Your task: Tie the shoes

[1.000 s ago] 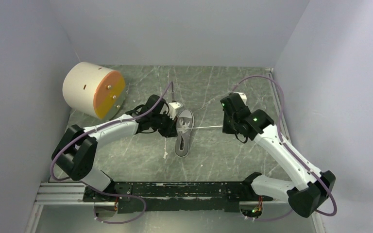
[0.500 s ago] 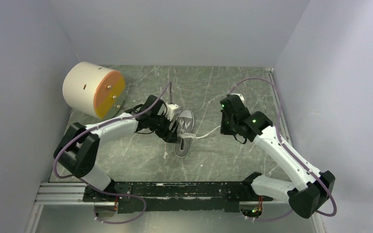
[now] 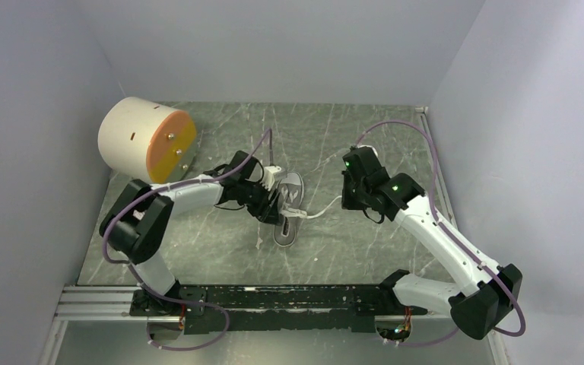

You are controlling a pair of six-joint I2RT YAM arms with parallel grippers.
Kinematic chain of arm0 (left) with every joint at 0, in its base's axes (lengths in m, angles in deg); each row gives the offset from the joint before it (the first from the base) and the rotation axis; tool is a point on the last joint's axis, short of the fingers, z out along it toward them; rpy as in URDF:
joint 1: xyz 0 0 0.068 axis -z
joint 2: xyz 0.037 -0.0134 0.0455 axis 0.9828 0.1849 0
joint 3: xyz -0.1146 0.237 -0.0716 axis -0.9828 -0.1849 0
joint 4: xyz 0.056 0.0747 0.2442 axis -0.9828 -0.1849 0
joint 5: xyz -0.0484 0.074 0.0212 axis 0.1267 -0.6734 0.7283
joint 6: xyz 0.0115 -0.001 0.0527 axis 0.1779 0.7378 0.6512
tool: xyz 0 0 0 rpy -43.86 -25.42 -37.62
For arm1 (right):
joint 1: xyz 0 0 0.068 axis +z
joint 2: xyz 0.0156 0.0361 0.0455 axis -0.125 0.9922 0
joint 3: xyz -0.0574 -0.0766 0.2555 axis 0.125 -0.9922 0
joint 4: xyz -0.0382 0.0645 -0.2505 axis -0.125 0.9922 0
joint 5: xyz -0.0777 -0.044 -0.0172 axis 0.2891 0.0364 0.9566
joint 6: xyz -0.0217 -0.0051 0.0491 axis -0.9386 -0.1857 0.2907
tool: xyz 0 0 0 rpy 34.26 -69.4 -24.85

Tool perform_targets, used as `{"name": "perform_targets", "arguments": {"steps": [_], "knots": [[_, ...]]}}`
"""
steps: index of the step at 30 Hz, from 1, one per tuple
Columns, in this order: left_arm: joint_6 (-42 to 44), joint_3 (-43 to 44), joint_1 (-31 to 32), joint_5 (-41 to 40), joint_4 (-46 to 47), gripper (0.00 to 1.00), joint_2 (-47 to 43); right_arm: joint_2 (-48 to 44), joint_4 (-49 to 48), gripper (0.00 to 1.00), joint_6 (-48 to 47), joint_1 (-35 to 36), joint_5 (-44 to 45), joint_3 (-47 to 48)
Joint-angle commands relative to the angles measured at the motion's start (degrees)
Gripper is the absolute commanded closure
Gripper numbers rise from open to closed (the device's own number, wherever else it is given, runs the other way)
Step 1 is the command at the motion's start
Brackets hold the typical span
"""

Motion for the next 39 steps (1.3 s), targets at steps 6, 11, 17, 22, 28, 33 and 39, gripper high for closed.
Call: {"name": "perform_targets", "arguments": {"steps": [6,11,17,22,28,33,39], "knots": [[-0.1,0.8,0.1,-3.3,0.1,0.87,-0.2,-1.2,-0.5,1.0,1.0,-0.4,0.6,-1.3],[-3.5,0.6,0.1,-11.5,-7.6,0.95,-12.0,-0.6,0.6,1.0,1.0,-0.4,2.8,0.4],[-8.8,1.5,0.2,-14.2,-14.3,0.95,-25.3,0.9,-1.5,1.0,0.4,-0.4,1.3,-0.2],[-10.3,4.4,0.2,-18.0,-19.2,0.95,-27.6,2.9,-3.2,1.0,1.3,-0.4,1.0,0.6],[-10.7,7.7,0.2,-24.5,-22.1,0.95,-23.5,6.5,0.7,1.0,4.7,-0.9,7.6,2.5],[-12.8,7.7,0.2,-32.5,-24.3,0.95,-22.2,6.8,1.5,1.0,5.6,-1.1,7.7,0.0],[-17.3,5.2,0.1,-44.0,-26.0,0.95,-22.1,8.0,-2.0,1.0,4.6,-3.5,7.1,-3.2]]}}
